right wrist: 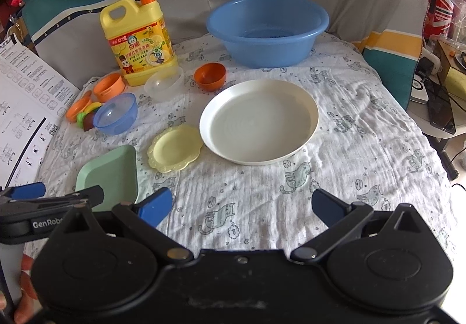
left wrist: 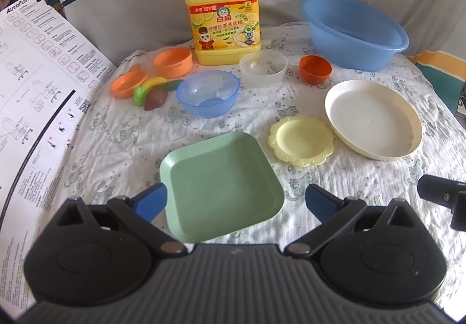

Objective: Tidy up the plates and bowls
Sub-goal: 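Move both grippers toward the white round plate, then close both grippers on the rim of the white round plate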

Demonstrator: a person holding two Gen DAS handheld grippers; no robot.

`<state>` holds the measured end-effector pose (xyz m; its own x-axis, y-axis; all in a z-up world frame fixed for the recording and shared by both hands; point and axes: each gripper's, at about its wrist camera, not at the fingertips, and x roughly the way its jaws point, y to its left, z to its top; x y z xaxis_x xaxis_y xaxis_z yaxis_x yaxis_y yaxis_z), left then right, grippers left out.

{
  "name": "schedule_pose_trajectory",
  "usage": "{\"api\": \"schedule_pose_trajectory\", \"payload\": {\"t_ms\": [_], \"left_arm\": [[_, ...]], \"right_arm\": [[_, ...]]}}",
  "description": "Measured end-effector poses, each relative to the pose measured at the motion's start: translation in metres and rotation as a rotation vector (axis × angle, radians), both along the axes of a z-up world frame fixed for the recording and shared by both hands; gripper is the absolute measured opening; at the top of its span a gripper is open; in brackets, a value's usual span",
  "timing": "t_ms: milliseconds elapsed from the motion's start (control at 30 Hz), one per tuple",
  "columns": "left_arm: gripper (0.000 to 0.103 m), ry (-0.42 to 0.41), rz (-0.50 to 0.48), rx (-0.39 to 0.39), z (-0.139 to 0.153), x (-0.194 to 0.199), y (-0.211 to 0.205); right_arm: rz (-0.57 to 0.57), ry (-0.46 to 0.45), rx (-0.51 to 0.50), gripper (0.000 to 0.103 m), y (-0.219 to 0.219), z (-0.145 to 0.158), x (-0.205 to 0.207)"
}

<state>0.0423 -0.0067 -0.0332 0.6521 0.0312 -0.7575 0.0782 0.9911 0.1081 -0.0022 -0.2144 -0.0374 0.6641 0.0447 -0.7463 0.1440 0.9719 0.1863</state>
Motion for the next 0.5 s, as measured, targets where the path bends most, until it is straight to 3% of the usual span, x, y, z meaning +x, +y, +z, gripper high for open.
{"api": "schedule_pose_trajectory", "payload": {"t_ms": [133, 300, 500], "left_arm": [[0.103, -0.003, -0.012, -0.008, -0.003, 0.014, -0.007], [0.103, -0.028, -0.045, -0.025, -0.004, 0.038, -0.022], [0.103, -0.019, -0.131, -0.065, -0.013, 0.074, -0.05]], "right_arm": [[-0.007, -0.005, -0.001, 0.103, -0.007, -0.003, 0.008], [-0.005, -0.075, 0.025, 0.103, -0.028, -0.006, 0.024], [-0.002, -0.102, -0.021, 0.103, -0.059, -0.017, 0.057]]}}
